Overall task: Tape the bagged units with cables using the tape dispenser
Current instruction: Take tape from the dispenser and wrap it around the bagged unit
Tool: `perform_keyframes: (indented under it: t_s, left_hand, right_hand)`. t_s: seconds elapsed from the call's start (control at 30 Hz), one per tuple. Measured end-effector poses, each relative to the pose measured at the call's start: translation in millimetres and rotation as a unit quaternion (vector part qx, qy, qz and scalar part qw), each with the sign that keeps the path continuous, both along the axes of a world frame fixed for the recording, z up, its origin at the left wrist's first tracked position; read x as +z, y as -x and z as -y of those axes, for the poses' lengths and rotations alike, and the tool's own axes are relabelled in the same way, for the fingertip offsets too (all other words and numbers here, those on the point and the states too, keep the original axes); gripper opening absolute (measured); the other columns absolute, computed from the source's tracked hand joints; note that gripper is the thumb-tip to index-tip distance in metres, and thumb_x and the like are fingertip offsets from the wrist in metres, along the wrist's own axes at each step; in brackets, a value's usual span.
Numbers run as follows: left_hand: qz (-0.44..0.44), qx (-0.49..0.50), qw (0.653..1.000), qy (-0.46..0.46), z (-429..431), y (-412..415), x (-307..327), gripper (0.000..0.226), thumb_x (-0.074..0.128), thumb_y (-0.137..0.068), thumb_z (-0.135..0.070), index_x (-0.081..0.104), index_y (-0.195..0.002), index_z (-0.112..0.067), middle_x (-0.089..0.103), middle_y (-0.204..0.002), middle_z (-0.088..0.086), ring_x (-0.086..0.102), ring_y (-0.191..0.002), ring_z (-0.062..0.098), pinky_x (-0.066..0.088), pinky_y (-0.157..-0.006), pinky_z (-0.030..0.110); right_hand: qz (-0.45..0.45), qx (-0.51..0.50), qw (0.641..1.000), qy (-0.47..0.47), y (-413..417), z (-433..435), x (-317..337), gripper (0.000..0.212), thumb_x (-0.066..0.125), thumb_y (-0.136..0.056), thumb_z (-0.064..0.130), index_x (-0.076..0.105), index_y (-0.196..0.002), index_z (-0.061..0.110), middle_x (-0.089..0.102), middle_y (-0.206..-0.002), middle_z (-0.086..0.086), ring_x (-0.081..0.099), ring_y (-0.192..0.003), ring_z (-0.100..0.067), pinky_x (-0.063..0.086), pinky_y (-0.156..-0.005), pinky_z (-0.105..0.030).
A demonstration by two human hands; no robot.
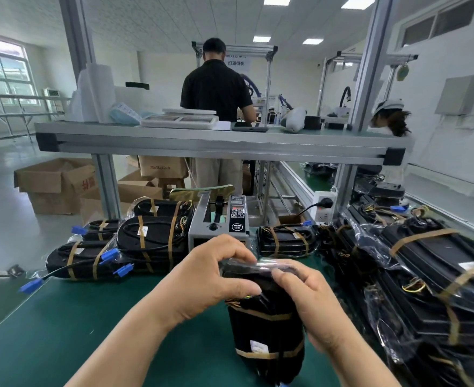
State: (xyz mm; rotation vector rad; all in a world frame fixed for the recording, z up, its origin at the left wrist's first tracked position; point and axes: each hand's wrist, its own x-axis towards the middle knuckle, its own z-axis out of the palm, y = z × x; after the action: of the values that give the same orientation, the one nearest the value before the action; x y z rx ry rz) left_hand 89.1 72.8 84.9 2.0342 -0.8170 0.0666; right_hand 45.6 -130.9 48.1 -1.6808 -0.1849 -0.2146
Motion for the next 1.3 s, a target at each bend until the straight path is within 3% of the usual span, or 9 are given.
perform_keyframes:
  t_s: [0.17,0.3,0.4,0.53,0.63,0.7,0.97,1.13,1.3]
  left_hand:
    - [0.073,0.028,0.996,0.039,11,-3,9,0.011,0.075,-0.085,-0.015,0.070,-0.079,-0.023,0.067,-0.089,-0.009,0.064,-0.089,0.013,0.051,-0.085,0.034]
    - [0.093,-0.009,0.996,-0.004,17,-12,33,0.012,0.072,-0.087,-0.015,0.070,-0.079,-0.024,0.067,-0.090,-0.008,0.064,-0.090,0.013,0.051,-0.083,0.030]
    - [0.039,0.114,0.987,0.108,13,-23,30,0.010,0.069,-0.090,-0.028,0.073,-0.081,-0.031,0.072,-0.087,-0.014,0.065,-0.084,0.000,0.048,-0.072,0.011]
    - [-0.215,0.297,0.886,0.284,-3,-52,-7,0.017,0.061,-0.096,-0.021,0.074,-0.085,-0.016,0.066,-0.071,-0.002,0.057,-0.062,0.010,0.045,-0.057,0.019]
    - [-0.387,0.322,0.792,0.346,0,-65,-43,0.020,0.060,-0.097,-0.017,0.067,-0.080,-0.011,0.055,-0.060,-0.002,0.045,-0.044,0.005,0.037,-0.040,0.016]
    - [-0.438,0.321,0.755,0.367,4,-72,-57,0.023,0.061,-0.097,-0.018,0.063,-0.075,-0.012,0.053,-0.050,-0.006,0.043,-0.035,0.002,0.033,-0.034,0.013]
    - [-0.497,0.321,0.708,0.386,23,-93,-61,0.026,0.063,-0.096,-0.024,0.060,-0.072,-0.014,0.051,-0.041,-0.007,0.045,-0.032,0.001,0.030,-0.033,0.011]
    - [-0.513,0.330,0.670,0.424,32,-102,-57,0.022,0.066,-0.094,-0.021,0.059,-0.074,-0.015,0.053,-0.040,-0.008,0.047,-0.029,0.000,0.030,-0.032,0.010]
    - [-0.471,0.361,0.655,0.468,38,-101,-59,0.021,0.065,-0.089,-0.012,0.053,-0.071,-0.016,0.050,-0.046,-0.007,0.042,-0.035,0.003,0.028,-0.033,0.014]
  right_hand:
    - [-0.021,0.039,0.999,0.000,6,0,1,0.038,0.067,-0.070,0.042,0.075,-0.105,0.029,0.077,-0.106,0.000,0.072,-0.104,-0.021,0.054,-0.097,-0.041]
    - [-0.031,0.107,0.992,0.067,6,1,9,0.041,0.060,-0.077,0.025,0.071,-0.116,0.031,0.072,-0.120,0.013,0.065,-0.116,-0.004,0.050,-0.099,-0.023]
    - [0.003,0.050,0.995,0.081,4,-1,12,0.042,0.048,-0.082,0.023,0.075,-0.102,0.049,0.073,-0.109,0.023,0.065,-0.106,0.006,0.050,-0.089,-0.012]
    - [0.025,-0.078,0.996,0.026,-3,-1,4,0.039,0.040,-0.091,0.027,0.076,-0.102,0.038,0.075,-0.103,0.018,0.067,-0.101,0.000,0.051,-0.091,-0.026]
    - [0.039,-0.139,0.989,0.017,-8,-7,-1,0.040,0.038,-0.096,0.027,0.071,-0.117,0.035,0.073,-0.102,0.015,0.066,-0.094,-0.002,0.048,-0.081,-0.010]
    - [0.048,-0.168,0.984,0.041,-9,-12,-6,0.038,0.036,-0.102,0.029,0.067,-0.122,0.036,0.068,-0.090,0.037,0.062,-0.090,0.012,0.044,-0.077,-0.005]
    - [0.051,-0.187,0.980,0.047,-5,-14,-6,0.035,0.034,-0.105,0.032,0.064,-0.111,0.047,0.071,-0.101,0.021,0.059,-0.095,0.019,0.041,-0.078,0.000]
    - [0.057,-0.173,0.982,0.052,-1,-17,-4,0.035,0.034,-0.104,0.031,0.063,-0.106,0.051,0.059,-0.109,0.048,0.049,-0.113,0.024,0.032,-0.086,0.007]
    - [0.061,-0.169,0.983,0.040,-1,-16,-5,0.035,0.035,-0.104,0.031,0.067,-0.109,0.045,0.065,-0.112,0.039,0.055,-0.115,0.016,0.040,-0.095,-0.004]
